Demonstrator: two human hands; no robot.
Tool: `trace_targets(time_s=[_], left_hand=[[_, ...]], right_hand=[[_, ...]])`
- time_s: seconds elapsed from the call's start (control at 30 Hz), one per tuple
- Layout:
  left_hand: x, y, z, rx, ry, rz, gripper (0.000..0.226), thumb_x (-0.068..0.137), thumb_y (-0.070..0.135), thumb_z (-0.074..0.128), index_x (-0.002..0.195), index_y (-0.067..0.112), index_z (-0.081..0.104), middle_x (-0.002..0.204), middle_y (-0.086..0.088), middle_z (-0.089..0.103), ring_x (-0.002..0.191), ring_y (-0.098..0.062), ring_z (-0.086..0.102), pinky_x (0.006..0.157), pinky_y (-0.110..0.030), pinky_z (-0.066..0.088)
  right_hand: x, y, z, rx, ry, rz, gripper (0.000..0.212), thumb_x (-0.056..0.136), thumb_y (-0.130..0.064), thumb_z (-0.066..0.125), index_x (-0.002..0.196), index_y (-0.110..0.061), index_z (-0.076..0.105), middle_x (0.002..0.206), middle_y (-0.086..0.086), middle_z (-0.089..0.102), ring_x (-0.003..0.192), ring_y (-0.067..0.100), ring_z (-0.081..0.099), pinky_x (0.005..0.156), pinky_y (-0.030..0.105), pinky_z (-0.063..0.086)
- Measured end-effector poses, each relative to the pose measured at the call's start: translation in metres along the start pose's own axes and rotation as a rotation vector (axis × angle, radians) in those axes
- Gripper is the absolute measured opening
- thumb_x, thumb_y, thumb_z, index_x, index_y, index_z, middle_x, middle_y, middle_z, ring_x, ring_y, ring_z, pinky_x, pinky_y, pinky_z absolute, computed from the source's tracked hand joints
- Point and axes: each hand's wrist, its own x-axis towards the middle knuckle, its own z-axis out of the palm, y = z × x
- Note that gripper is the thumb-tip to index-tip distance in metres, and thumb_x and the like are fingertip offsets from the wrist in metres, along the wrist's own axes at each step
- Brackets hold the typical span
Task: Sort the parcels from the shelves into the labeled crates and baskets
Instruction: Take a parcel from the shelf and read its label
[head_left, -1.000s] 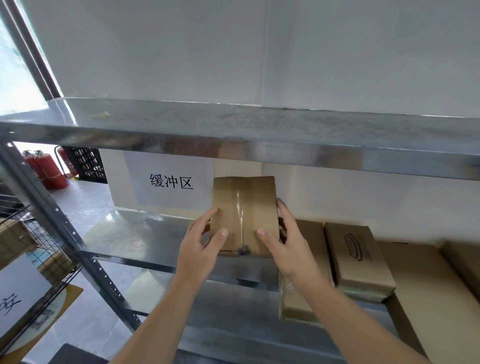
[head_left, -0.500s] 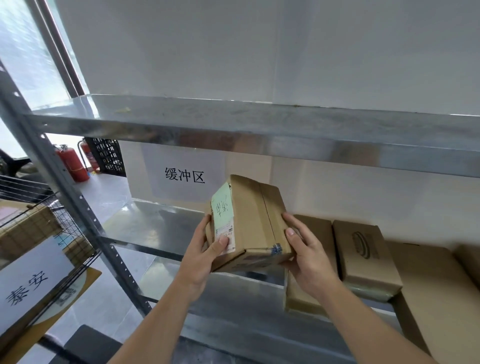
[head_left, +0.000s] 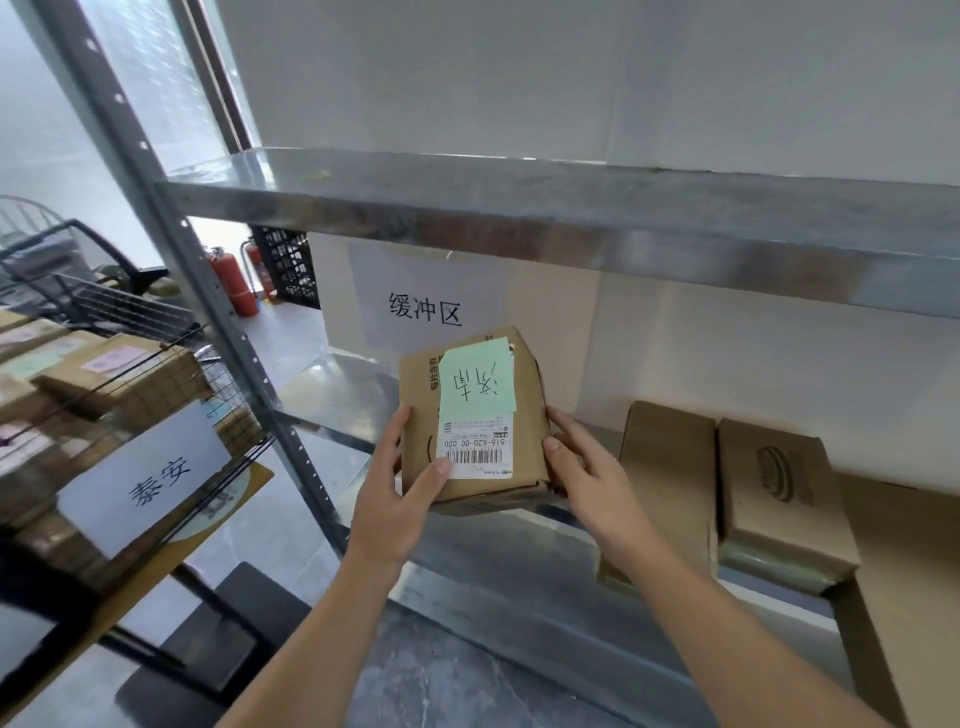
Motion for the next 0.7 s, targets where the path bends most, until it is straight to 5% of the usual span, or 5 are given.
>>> trace_targets(time_s=[0.13, 0.27, 0.43, 0.6, 0.7], left_hand=[[-0.013, 0.003, -0.021, 0.1, 0.058, 0.017, 0.062, 0.074, 0.058, 0.068, 0.128, 0.065, 0.037, 0.119, 0.044, 0.051, 0.123, -0.011, 0.054, 0.1, -0.045, 0.051], [-0.02, 0.003, -0.05, 0.169, 0.151, 0.046, 0.063, 0.075, 0.061, 0.065, 0.131, 0.059, 0.037, 0.127, 0.04, 0.047, 0.123, -0.009, 0.053, 0.098, -0.042, 0.053], [-0.024, 0.003, -0.083, 0.203, 0.246, 0.07, 0.058, 0.081, 0.048, 0.071, 0.123, 0.064, 0.034, 0.116, 0.049, 0.047, 0.112, 0.016, 0.051, 0.077, -0.01, 0.052], [-0.025, -0.002, -0.128, 0.269, 0.34, 0.118, 0.061, 0.087, 0.031, 0.071, 0.129, 0.055, 0.034, 0.129, 0.029, 0.047, 0.115, 0.021, 0.045, 0.074, -0.004, 0.047], [-0.023, -0.006, -0.165, 0.272, 0.392, 0.14, 0.06, 0.089, 0.021, 0.07, 0.135, 0.042, 0.037, 0.134, 0.018, 0.05, 0.114, 0.021, 0.046, 0.077, -0.004, 0.047]], right_hand=[[-0.008, -0.006, 0.021, -0.027, -0.074, -0.08, 0.039, 0.099, -0.047, 0.056, 0.122, -0.077, 0.044, 0.119, -0.045, 0.058, 0.122, -0.013, 0.053, 0.11, 0.041, 0.047], [-0.011, -0.011, 0.047, -0.082, -0.23, -0.163, 0.064, 0.082, -0.075, 0.057, 0.141, -0.067, 0.035, 0.149, -0.025, 0.047, 0.138, -0.003, 0.044, 0.116, 0.043, 0.041], [0.002, -0.022, 0.086, -0.088, -0.349, -0.177, 0.076, 0.078, -0.067, 0.064, 0.145, -0.061, 0.029, 0.145, -0.033, 0.045, 0.135, -0.006, 0.044, 0.115, 0.038, 0.041], [0.017, -0.041, 0.144, -0.037, -0.425, -0.185, 0.074, 0.085, -0.05, 0.073, 0.137, -0.067, 0.023, 0.117, -0.054, 0.048, 0.111, -0.023, 0.052, 0.083, 0.01, 0.05], [0.025, -0.051, 0.189, 0.022, -0.467, -0.188, 0.082, 0.083, -0.041, 0.079, 0.137, -0.068, 0.024, 0.115, -0.051, 0.054, 0.111, -0.018, 0.056, 0.08, 0.015, 0.053]])
